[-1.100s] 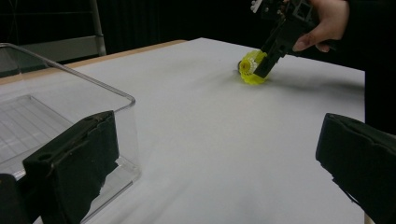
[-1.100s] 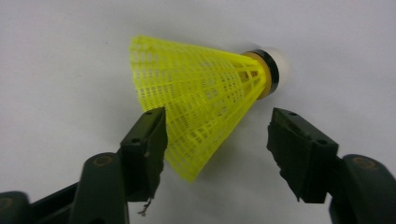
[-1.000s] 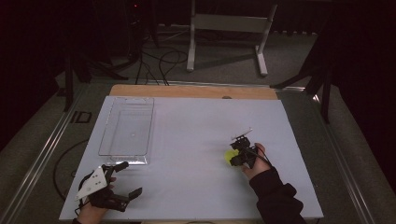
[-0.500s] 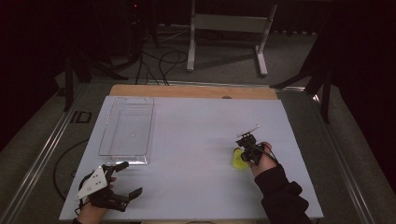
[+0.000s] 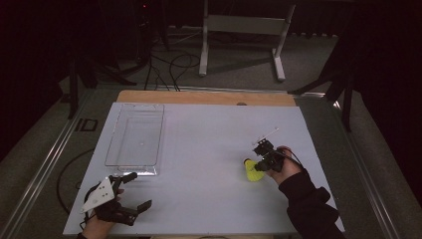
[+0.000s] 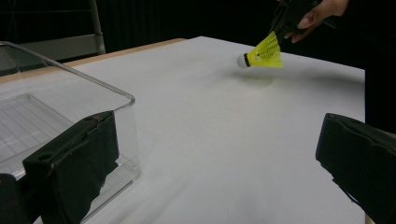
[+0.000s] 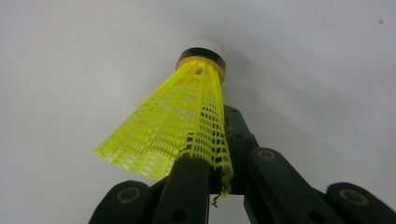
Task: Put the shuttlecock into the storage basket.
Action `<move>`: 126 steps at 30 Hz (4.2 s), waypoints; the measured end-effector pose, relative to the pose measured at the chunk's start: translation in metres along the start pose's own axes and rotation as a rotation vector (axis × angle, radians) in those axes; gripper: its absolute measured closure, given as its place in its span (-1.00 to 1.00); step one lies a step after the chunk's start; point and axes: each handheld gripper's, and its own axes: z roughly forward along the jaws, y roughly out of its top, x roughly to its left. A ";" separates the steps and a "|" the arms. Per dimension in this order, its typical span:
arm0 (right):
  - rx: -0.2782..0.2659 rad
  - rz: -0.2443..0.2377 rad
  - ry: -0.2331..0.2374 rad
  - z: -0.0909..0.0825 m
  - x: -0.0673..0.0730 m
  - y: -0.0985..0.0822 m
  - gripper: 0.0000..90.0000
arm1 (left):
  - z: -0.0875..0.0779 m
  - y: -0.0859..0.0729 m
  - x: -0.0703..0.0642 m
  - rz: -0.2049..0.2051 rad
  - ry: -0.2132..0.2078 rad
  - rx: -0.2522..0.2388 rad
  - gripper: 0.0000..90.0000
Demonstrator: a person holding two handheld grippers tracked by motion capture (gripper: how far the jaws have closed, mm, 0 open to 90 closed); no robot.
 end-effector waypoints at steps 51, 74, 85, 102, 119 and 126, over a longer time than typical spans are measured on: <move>-0.021 -0.759 0.364 -0.014 0.027 0.003 0.99 | 0.030 0.053 0.001 0.093 -0.264 0.306 -1.00; 0.004 -0.824 0.414 -0.027 0.045 0.013 0.99 | 0.070 0.123 -0.012 0.154 -0.379 0.381 -1.00; 0.007 -0.839 0.418 -0.032 0.052 0.018 0.99 | 0.094 0.144 -0.020 0.221 -0.433 0.459 -1.00; 0.003 -0.838 0.437 -0.034 0.059 0.024 0.99 | 0.140 0.155 -0.041 0.292 -0.497 0.482 -0.98; 0.008 -0.836 0.461 -0.035 0.065 0.029 0.99 | 0.176 0.133 -0.063 0.390 -0.548 0.616 -0.63; 0.009 -0.828 0.471 -0.035 0.067 0.030 0.99 | 0.186 0.127 -0.069 0.428 -0.521 0.639 -0.42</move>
